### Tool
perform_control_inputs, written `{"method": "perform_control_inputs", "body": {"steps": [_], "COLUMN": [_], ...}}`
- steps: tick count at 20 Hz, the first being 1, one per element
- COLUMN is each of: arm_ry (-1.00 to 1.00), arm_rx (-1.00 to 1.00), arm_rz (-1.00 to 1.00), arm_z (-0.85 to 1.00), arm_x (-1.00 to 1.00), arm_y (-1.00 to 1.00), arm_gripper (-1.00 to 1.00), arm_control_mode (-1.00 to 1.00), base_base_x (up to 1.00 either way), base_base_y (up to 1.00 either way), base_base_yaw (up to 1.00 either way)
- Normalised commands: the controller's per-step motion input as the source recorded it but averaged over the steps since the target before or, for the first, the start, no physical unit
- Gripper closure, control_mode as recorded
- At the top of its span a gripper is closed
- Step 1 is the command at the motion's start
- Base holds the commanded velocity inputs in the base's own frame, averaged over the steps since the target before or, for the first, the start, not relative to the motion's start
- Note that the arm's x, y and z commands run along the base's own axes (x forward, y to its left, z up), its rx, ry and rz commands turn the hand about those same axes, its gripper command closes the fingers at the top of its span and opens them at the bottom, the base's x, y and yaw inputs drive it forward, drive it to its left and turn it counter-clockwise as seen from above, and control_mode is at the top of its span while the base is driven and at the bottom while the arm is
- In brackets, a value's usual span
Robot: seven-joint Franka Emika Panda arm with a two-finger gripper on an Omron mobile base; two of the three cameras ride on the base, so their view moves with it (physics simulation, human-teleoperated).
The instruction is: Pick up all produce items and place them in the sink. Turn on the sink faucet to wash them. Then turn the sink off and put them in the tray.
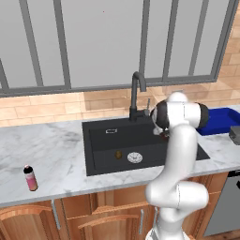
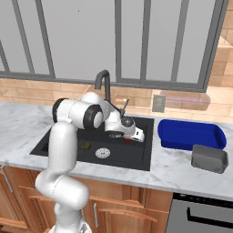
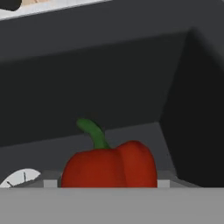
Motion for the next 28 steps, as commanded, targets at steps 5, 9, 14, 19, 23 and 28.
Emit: {"method": "perform_control_inputs", "body": {"steps": [5, 9, 14, 19, 23, 28], "arm_ry": [0.06, 0.01, 0.00, 0.00, 0.00, 0.00], "arm_rx": [0.00, 0.00, 0.00, 0.00, 0.00, 0.00], "arm_rz": [-0.14, -0.13, -0.07, -0.06, -0.07, -0.07], "arm_z": [0.70, 1.00, 1.00, 0.96, 0.89, 0.69], "arm_x": [-0.49, -0.04, 0.12, 0.19, 0.06, 0.00], "arm_y": [-0.19, 0.00, 0.00, -0.02, -0.12, -0.18], "arm_gripper": [1.00, 1.00, 1.00, 1.00, 1.00, 1.00], "arm_control_mode": [-1.00, -1.00, -1.00, -1.00, -1.00, -1.00], "base_base_x": [0.00, 0.00, 0.00, 0.00, 0.00, 0.00], "base_base_y": [0.00, 0.00, 0.00, 0.00, 0.00, 0.00], "base_base_yaw": [0.00, 0.00, 0.00, 0.00, 0.00, 0.00]}}
